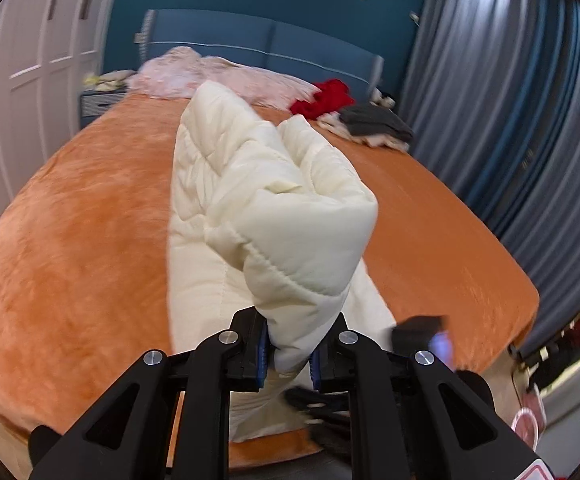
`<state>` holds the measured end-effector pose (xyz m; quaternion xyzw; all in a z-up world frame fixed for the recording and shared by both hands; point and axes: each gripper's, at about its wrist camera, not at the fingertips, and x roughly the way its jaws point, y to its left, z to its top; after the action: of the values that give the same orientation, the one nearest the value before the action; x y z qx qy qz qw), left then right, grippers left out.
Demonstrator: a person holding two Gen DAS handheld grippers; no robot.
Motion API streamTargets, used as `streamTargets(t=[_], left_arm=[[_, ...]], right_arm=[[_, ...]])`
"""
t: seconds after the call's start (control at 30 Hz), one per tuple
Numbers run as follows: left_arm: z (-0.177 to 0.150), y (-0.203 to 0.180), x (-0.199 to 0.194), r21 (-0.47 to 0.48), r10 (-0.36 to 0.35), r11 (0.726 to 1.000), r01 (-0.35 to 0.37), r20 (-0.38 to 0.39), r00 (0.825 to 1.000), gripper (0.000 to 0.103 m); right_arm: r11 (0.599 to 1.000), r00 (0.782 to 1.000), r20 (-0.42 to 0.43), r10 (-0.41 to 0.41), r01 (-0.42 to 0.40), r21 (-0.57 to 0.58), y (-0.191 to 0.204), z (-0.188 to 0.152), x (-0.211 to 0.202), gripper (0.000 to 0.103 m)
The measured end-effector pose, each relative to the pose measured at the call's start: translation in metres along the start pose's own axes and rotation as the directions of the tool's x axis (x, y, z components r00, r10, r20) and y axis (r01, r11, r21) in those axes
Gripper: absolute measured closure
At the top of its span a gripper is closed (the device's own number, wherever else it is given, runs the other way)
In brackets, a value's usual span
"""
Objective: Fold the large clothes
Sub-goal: 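Lift the held edge with both tools and fold it over the jacket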
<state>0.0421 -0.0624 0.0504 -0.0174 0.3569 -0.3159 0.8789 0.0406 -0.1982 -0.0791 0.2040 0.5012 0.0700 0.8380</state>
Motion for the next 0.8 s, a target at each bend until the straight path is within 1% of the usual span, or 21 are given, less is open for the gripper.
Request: streamTargets(t=[0.07,0.17,0.2,0.23,0.27,0.3,0.4,0.47,0.5,0.53,0.57,0.63,0.67,0.7,0.73,0.8], left_arm=[[-0.003,-0.017,0.018,0.025,-0.015,1.0,0.016,-0.035,0.999,0.091],[-0.013,-0.035,0.043,0.052,-0.022,0.998,0.027,-0.095,0.995,0.091],[-0.018,-0.042,0.057,0.064,-0.018,0.998,0.026,-0.127,0.992,0.091],[-0.022,-0.046,0.065,0.069,-0.016,0.997,0.027,-0.148,0.989,0.091],[-0.029,-0.052,0.077,0.076,-0.011,0.997,0.025,-0.175,0.985,0.091],[-0.034,-0.055,0.084,0.077,-0.007,0.997,0.022,-0.184,0.983,0.09],[-0.044,-0.063,0.097,0.098,0.023,0.995,-0.003,-0.2,0.98,0.088],[-0.051,-0.066,0.098,0.104,0.027,0.995,-0.006,-0.209,0.978,0.087],[-0.053,-0.066,0.096,0.101,0.027,0.995,-0.006,-0.208,0.978,0.084],[-0.053,-0.066,0.092,0.098,0.025,0.995,-0.005,-0.204,0.979,0.08],[-0.053,-0.065,0.087,0.097,0.019,0.995,0.0,-0.201,0.979,0.077],[-0.05,-0.064,0.075,0.092,0.009,0.996,0.009,-0.198,0.98,0.067],[-0.048,-0.061,0.068,0.084,0.001,0.996,0.016,-0.193,0.981,0.063],[-0.045,-0.057,0.058,0.071,-0.01,0.997,0.023,-0.186,0.983,0.053],[-0.042,-0.051,0.046,0.045,-0.025,0.998,0.034,-0.173,0.985,0.045],[-0.038,-0.039,0.024,-0.011,-0.052,0.999,0.051,-0.143,0.988,0.043]], right_arm=[[0.997,0.998,0.026,-0.059,0.058,0.047,-0.03,-0.007,-0.028,0.094],[0.988,0.988,0.052,-0.143,0.139,0.068,-0.055,-0.015,-0.054,0.093],[0.983,0.984,0.058,-0.168,0.163,0.078,-0.065,-0.018,-0.063,0.092],[0.981,0.981,0.061,-0.182,0.176,0.086,-0.068,-0.022,-0.067,0.088],[0.977,0.979,0.065,-0.196,0.189,0.095,-0.074,-0.024,-0.072,0.087],[0.975,0.976,0.068,-0.205,0.197,0.105,-0.08,-0.024,-0.075,0.086],[0.969,0.972,0.076,-0.222,0.211,0.131,-0.092,-0.03,-0.089,0.086],[0.966,0.968,0.087,-0.234,0.222,0.132,-0.089,-0.032,-0.093,0.086],[0.966,0.966,0.098,-0.237,0.224,0.131,-0.089,-0.029,-0.097,0.086],[0.966,0.965,0.106,-0.239,0.224,0.131,-0.089,-0.025,-0.102,0.083],[0.966,0.964,0.121,-0.239,0.223,0.13,-0.086,-0.022,-0.107,0.081],[0.971,0.958,0.171,-0.23,0.213,0.112,-0.077,-0.005,-0.122,0.068],[0.972,0.954,0.193,-0.228,0.211,0.103,-0.074,0.0,-0.127,0.066],[0.974,0.951,0.216,-0.223,0.207,0.094,-0.069,0.006,-0.134,0.061],[0.977,0.947,0.245,-0.209,0.193,0.084,-0.061,0.015,-0.143,0.054],[0.985,0.945,0.279,-0.169,0.156,0.067,-0.045,0.03,-0.151,0.047]])
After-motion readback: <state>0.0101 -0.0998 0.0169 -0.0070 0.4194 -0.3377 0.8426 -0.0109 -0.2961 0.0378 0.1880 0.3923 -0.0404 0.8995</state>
